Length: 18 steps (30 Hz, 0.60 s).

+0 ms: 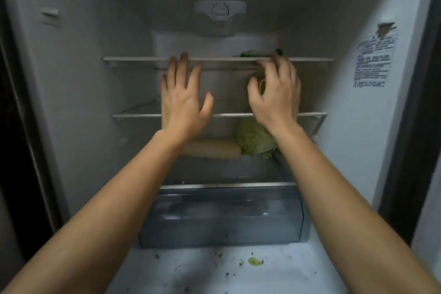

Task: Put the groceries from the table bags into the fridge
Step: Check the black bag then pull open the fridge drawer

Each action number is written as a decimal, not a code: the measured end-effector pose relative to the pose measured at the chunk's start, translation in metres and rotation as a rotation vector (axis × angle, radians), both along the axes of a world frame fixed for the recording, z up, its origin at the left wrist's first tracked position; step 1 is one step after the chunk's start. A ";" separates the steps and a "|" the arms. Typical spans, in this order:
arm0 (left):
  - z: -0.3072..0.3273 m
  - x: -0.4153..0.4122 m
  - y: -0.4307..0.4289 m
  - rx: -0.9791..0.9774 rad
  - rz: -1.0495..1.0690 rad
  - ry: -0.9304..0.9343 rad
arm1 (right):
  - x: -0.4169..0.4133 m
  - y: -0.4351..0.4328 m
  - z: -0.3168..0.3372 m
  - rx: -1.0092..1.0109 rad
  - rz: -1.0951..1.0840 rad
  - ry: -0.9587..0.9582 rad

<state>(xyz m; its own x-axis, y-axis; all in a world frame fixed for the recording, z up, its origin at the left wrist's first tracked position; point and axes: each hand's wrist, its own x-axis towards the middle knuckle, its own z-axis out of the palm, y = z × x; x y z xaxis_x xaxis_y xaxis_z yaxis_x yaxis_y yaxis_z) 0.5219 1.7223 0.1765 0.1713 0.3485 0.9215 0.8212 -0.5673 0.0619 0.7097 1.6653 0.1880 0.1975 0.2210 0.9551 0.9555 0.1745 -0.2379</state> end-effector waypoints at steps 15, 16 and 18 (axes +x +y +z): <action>-0.214 -0.047 -0.014 -0.650 0.178 0.312 | 0.004 -0.020 -0.240 -0.739 -0.049 -0.192; -0.216 -0.048 -0.016 -0.633 0.179 0.295 | 0.004 -0.021 -0.241 -0.740 -0.054 -0.197; -0.219 -0.047 -0.018 -0.601 0.189 0.275 | 0.001 -0.023 -0.241 -0.711 -0.055 -0.163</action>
<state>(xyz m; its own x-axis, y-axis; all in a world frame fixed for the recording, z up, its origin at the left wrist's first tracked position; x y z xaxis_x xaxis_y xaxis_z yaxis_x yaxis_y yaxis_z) 0.4753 1.7046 -0.0420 0.2569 0.8327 0.4905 0.9337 -0.3448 0.0965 0.7108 1.6420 -0.0529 0.0939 0.7924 0.6027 0.9913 -0.0187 -0.1300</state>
